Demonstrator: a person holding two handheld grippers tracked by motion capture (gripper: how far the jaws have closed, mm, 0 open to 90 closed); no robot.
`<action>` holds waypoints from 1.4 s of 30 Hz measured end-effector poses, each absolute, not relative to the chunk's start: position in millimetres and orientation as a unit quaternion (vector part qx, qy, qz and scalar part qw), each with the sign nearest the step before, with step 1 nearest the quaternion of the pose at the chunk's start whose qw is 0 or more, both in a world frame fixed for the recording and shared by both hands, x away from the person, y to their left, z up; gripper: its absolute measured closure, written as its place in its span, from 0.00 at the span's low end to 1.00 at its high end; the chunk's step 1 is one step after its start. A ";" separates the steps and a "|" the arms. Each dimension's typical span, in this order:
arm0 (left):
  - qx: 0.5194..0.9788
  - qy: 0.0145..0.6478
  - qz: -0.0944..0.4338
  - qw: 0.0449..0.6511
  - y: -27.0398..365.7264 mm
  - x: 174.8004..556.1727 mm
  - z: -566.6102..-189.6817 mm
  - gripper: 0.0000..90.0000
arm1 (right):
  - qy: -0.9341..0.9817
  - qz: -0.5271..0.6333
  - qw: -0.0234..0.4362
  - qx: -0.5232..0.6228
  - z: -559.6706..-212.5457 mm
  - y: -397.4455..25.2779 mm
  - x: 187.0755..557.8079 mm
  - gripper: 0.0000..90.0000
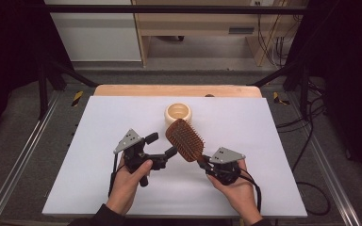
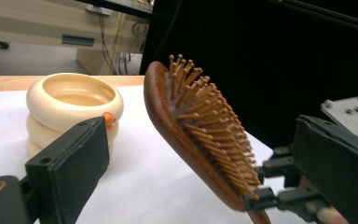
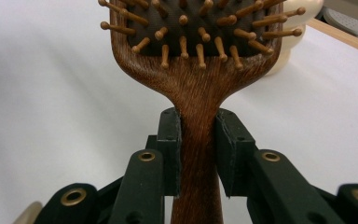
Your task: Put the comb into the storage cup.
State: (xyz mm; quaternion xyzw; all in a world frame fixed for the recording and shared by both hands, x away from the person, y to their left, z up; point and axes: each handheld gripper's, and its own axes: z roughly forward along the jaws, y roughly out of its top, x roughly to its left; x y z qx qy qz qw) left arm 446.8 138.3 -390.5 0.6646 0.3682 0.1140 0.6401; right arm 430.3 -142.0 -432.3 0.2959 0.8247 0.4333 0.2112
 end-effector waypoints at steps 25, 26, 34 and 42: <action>0.640 0.396 0.079 0.653 120.4 460.5 -385.2 0.11 | 0.811 0.466 0.223 0.274 -428.2 -127.2 424.2 0.81; 0.640 0.397 0.078 0.653 119.9 460.5 -385.2 0.11 | 0.811 0.467 0.222 0.274 -428.1 -126.7 423.9 0.81; 0.630 0.409 0.068 0.656 120.1 461.5 -385.2 0.24 | 0.810 0.468 0.229 0.269 -428.5 -124.1 421.4 0.81; 0.619 0.416 0.065 0.663 121.5 460.5 -383.2 0.31 | 0.812 0.467 0.228 0.265 -429.7 -121.3 420.2 0.81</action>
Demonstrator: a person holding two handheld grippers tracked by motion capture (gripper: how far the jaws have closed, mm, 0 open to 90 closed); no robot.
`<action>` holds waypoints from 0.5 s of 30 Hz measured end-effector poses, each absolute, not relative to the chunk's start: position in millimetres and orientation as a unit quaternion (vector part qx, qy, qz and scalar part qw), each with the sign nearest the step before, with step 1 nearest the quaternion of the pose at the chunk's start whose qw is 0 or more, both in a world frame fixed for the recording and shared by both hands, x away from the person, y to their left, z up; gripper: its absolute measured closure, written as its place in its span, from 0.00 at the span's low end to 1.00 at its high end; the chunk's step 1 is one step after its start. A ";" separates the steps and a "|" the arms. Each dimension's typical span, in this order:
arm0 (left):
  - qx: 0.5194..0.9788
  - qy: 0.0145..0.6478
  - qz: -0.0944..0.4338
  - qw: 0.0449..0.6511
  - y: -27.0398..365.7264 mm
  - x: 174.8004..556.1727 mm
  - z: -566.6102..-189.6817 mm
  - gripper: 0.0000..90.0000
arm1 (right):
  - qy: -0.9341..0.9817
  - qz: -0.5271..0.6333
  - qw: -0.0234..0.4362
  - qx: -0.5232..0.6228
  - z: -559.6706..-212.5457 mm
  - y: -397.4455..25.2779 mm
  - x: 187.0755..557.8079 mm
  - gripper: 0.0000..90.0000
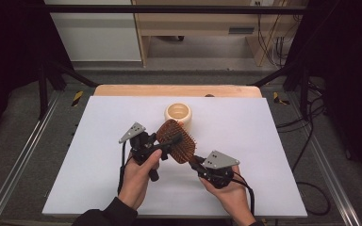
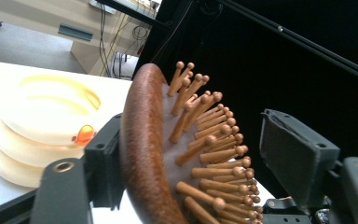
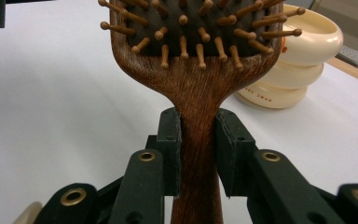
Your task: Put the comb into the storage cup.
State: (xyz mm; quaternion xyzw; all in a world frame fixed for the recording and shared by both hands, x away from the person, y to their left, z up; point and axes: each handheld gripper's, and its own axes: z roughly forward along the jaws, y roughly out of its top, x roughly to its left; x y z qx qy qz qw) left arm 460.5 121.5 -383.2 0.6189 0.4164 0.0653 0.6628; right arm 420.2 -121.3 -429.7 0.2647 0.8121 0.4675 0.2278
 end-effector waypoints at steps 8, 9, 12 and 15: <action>0.616 0.425 0.067 0.659 121.9 460.5 -383.7 0.39 | 0.810 0.471 0.227 0.266 -429.8 -121.4 420.1 0.81; 0.618 0.428 0.068 0.656 121.3 460.3 -383.9 0.42 | 0.811 0.471 0.223 0.267 -430.4 -121.3 420.3 0.81; 0.615 0.430 0.067 0.658 120.1 460.1 -384.1 0.44 | 0.810 0.473 0.219 0.269 -431.2 -121.7 420.7 0.81; 0.613 0.431 0.069 0.659 118.7 459.2 -383.4 0.46 | 0.809 0.475 0.216 0.271 -431.3 -122.1 420.8 0.81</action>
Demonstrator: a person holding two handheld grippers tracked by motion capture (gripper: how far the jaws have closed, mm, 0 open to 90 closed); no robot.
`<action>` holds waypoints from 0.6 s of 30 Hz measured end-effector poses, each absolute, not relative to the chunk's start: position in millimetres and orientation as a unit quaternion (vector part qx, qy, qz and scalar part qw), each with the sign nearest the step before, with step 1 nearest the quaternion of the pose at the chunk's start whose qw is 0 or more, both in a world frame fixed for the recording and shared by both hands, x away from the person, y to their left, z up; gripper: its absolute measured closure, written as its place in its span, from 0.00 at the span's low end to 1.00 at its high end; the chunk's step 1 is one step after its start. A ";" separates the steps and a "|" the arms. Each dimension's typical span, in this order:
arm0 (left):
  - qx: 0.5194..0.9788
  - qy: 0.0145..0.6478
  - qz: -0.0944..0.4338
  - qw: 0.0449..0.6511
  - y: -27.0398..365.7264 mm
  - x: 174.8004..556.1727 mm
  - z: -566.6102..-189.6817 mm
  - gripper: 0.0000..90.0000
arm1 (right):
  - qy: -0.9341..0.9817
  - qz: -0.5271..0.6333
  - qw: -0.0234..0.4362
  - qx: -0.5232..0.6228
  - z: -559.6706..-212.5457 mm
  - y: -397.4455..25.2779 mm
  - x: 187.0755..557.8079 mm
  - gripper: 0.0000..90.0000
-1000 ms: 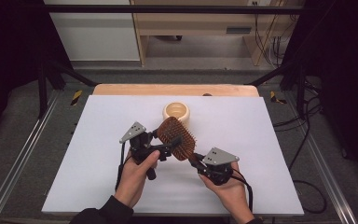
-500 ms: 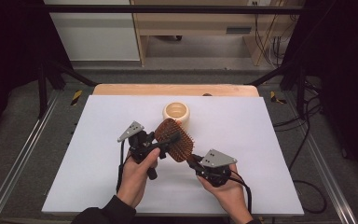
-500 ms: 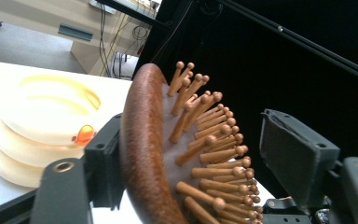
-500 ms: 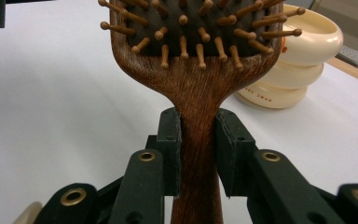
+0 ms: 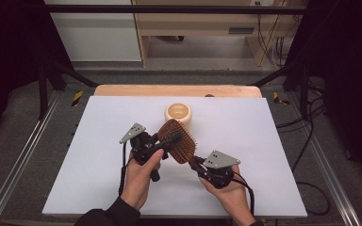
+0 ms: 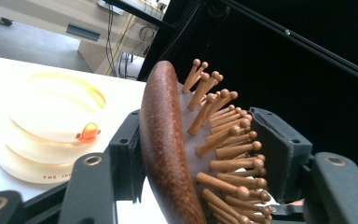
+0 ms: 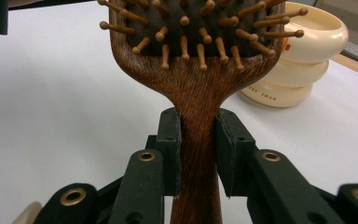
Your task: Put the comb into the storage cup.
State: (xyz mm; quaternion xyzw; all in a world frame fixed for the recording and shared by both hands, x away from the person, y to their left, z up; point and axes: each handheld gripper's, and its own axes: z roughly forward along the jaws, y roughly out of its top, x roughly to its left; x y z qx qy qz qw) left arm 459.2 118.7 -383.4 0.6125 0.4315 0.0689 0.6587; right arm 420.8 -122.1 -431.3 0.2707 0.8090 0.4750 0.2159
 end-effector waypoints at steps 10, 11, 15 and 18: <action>0.611 0.433 0.071 0.659 116.5 455.6 -375.7 0.56 | 0.805 0.481 0.209 0.276 -431.6 -120.7 420.3 0.81; 0.611 0.433 0.071 0.659 116.2 455.6 -375.3 0.56 | 0.804 0.483 0.209 0.277 -431.6 -120.5 420.3 0.81; 0.610 0.435 0.067 0.659 115.8 455.5 -375.0 0.57 | 0.804 0.483 0.209 0.278 -432.5 -120.2 420.6 0.80; 0.608 0.435 0.066 0.661 115.6 455.3 -374.1 0.57 | 0.803 0.485 0.207 0.279 -432.9 -120.1 420.8 0.80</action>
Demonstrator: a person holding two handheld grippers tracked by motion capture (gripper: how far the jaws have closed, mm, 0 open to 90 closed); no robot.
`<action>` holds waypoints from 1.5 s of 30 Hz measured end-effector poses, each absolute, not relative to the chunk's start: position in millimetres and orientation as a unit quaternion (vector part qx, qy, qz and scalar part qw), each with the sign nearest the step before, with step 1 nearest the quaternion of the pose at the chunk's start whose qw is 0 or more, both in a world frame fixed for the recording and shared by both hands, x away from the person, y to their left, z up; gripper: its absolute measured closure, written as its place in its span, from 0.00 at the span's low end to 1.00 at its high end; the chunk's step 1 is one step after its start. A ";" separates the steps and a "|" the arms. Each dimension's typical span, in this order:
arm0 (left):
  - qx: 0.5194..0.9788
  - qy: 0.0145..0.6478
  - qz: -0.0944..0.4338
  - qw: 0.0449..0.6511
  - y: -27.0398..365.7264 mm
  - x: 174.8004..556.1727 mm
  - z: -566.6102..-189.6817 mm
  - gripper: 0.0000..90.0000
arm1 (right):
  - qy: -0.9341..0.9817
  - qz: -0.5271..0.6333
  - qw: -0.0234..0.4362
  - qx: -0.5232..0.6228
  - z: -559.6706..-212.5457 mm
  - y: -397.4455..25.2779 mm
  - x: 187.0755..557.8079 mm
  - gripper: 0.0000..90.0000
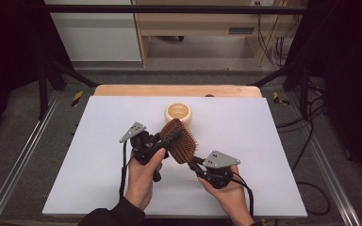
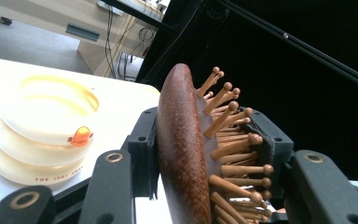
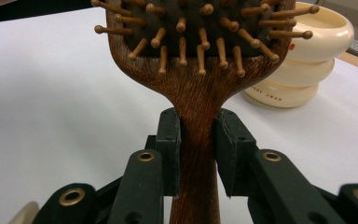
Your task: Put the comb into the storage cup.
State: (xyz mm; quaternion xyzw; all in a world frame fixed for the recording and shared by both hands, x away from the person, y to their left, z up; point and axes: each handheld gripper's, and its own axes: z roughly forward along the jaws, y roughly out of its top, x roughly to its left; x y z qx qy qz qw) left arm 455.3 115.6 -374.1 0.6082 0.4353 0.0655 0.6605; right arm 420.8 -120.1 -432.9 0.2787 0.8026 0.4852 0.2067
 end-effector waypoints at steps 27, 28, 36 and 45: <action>0.610 0.432 0.092 0.658 119.6 461.3 -360.5 0.58 | 0.763 0.499 0.239 0.333 -434.4 -123.4 424.4 0.15; 0.610 0.431 0.095 0.658 120.8 461.4 -359.9 0.58 | 0.765 0.499 0.240 0.331 -435.0 -124.5 424.5 0.13; 0.607 0.431 0.108 0.658 126.4 463.2 -356.1 0.58 | 0.738 0.493 0.299 0.351 -433.7 -136.0 425.8 0.15; 0.609 0.422 0.113 0.662 127.7 467.5 -348.6 0.58 | 0.745 0.492 0.251 0.375 -435.9 -164.6 429.7 0.11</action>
